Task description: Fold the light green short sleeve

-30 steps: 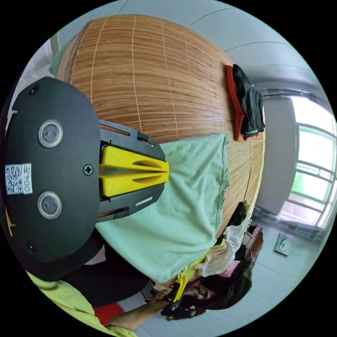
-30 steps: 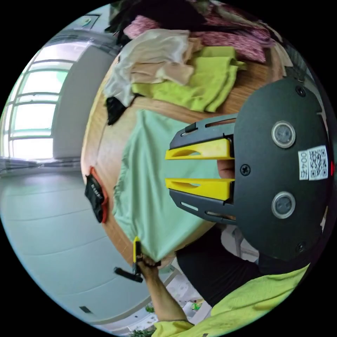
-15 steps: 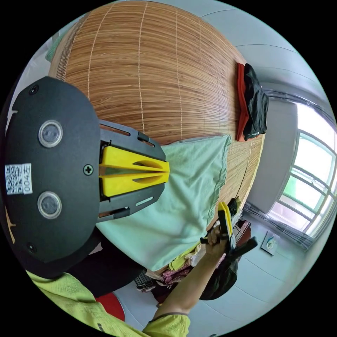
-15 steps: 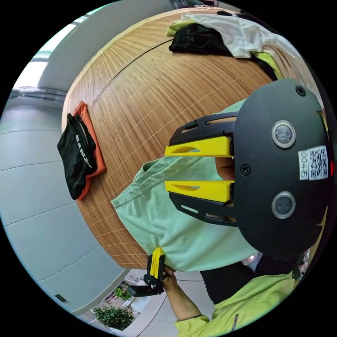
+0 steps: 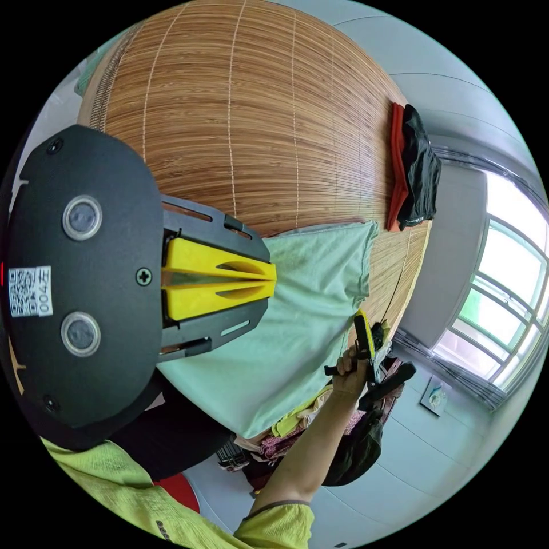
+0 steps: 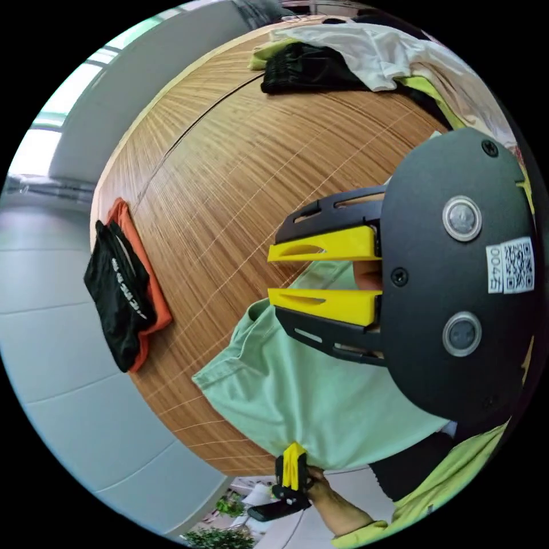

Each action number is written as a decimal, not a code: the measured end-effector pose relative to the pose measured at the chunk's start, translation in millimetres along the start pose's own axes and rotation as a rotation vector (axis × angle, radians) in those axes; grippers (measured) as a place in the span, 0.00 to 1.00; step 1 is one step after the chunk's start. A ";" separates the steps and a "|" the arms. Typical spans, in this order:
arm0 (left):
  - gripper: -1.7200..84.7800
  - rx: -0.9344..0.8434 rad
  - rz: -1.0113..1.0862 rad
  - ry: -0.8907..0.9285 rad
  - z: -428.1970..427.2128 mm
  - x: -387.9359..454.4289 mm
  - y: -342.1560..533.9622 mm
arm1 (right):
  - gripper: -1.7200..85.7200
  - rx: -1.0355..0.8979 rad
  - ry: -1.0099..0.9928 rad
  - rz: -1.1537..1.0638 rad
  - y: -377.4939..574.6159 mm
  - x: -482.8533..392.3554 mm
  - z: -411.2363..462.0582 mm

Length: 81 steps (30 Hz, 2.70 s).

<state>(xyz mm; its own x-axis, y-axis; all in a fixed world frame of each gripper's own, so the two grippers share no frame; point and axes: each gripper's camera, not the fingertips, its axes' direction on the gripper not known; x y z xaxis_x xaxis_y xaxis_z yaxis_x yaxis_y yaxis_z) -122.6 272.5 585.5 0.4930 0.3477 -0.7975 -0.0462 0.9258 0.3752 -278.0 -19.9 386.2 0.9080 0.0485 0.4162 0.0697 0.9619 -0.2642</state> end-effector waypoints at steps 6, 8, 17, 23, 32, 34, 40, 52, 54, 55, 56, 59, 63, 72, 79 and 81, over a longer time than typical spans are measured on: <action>0.02 0.016 -0.089 -0.026 -52.4 -10.7 -37.2 | 0.11 0.208 0.041 0.220 116.3 20.6 -75.4; 0.02 0.102 -0.057 -0.026 -79.8 -3.2 -59.0 | 0.11 0.168 0.112 0.233 169.8 15.7 -78.1; 0.02 -0.071 0.019 -0.047 54.8 11.4 -187.6 | 0.11 0.052 0.155 0.307 218.1 10.8 1.0; 0.02 -0.123 -0.289 -0.058 81.3 -55.1 -204.5 | 0.08 0.095 0.024 0.427 246.7 28.3 29.0; 0.02 -0.100 -0.291 -0.129 39.1 -72.3 -198.9 | 0.12 0.160 -0.067 0.650 296.4 48.6 52.6; 0.02 -0.077 -0.398 -0.039 30.3 -89.7 -196.4 | 0.11 0.135 -0.091 0.700 312.7 55.7 60.6; 0.02 0.054 -0.250 0.005 -45.7 -27.7 -180.3 | 0.10 0.236 -0.254 0.628 383.0 3.7 20.2; 0.02 0.072 -0.284 0.137 -88.5 8.3 -70.8 | 0.06 0.287 -0.380 0.733 547.9 -75.4 47.2; 0.02 0.052 -0.203 0.136 -94.8 28.4 -57.5 | 0.04 0.314 -0.450 0.735 568.6 -82.5 55.9; 0.02 0.010 -0.172 0.094 -87.4 33.0 -45.8 | 0.05 0.270 -0.483 0.748 577.9 -85.7 73.2; 0.02 -0.022 -0.174 0.069 -80.9 31.4 -40.2 | 0.06 0.203 -0.489 0.759 584.8 -88.1 93.4; 0.02 -0.017 -0.258 0.111 -73.0 17.8 -20.9 | 0.08 0.236 -0.477 0.836 609.5 -91.1 104.0; 0.03 0.115 -0.121 0.128 -109.0 89.5 -38.3 | 0.11 0.363 -0.548 0.926 642.6 -97.2 94.4; 0.10 -0.111 0.590 0.064 -36.8 382.2 -18.6 | 0.14 0.308 -0.673 1.067 658.5 -103.0 154.1; 0.15 -0.124 0.958 -0.065 17.9 556.1 -0.4 | 0.05 0.285 -0.634 1.069 653.9 -90.3 150.9; 0.15 -0.101 1.026 -0.132 27.0 589.1 3.2 | 0.04 0.297 -0.641 1.042 649.8 -88.1 143.1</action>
<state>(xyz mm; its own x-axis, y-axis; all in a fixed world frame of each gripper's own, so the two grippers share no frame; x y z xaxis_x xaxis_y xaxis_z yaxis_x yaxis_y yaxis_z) 191.1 476.3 129.7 0.2663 0.9622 -0.0567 -0.5669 0.2039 0.7981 -371.8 639.4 302.3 0.1064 0.8609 0.4974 -0.7290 0.4078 -0.5498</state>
